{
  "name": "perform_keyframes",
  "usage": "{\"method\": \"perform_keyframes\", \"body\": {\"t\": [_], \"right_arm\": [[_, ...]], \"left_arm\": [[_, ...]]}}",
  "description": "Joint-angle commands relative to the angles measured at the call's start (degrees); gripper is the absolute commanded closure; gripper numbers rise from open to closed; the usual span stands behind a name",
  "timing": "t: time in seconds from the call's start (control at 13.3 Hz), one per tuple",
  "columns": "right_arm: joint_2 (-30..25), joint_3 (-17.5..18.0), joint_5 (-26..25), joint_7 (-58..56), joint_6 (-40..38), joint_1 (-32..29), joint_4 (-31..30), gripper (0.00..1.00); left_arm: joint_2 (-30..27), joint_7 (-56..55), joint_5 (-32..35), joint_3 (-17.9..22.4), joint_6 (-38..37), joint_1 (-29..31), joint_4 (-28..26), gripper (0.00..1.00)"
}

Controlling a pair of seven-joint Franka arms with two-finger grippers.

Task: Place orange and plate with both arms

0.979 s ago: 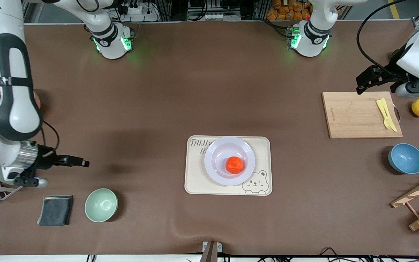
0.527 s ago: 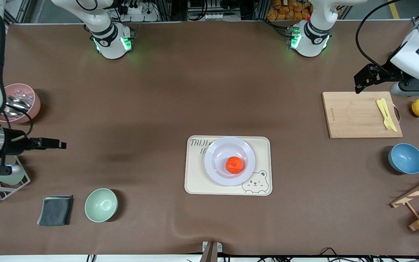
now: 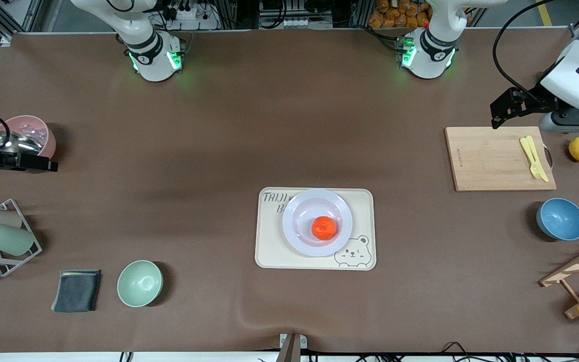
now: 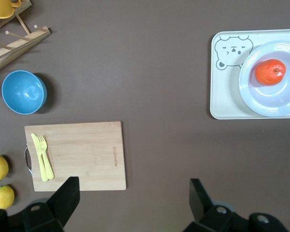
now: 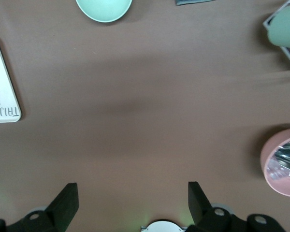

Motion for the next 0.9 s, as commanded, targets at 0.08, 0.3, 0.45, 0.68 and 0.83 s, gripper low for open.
{"method": "perform_keyframes", "body": {"t": [0.08,0.3,0.45,0.68,0.83], "right_arm": [[-13.04,0.48,-4.4,1.24,8.46,1.66,-17.88,0.0],[-18.79,0.48,-6.07,2.38,13.93,1.49,-26.8,0.0],[-18.79,0.57,-6.61,2.47,15.86,1.57,-28.29,0.0],[-18.09,0.57,-6.7,2.38,17.63,1.49,-28.57,0.0],[-17.65,0.57,-6.7,2.38,18.42,1.66,-27.52,0.0]], "left_arm": [[0.01,1.19,-1.26,0.1,0.15,0.61,0.58,0.0],[0.1,1.19,-1.26,0.1,0.15,0.61,0.58,0.0],[0.18,1.19,-1.26,0.1,0.15,0.7,0.58,0.0],[0.27,1.19,-1.17,0.1,0.15,0.78,0.58,0.0],[0.27,1.11,-1.17,0.1,0.15,0.7,0.58,0.0]]}}
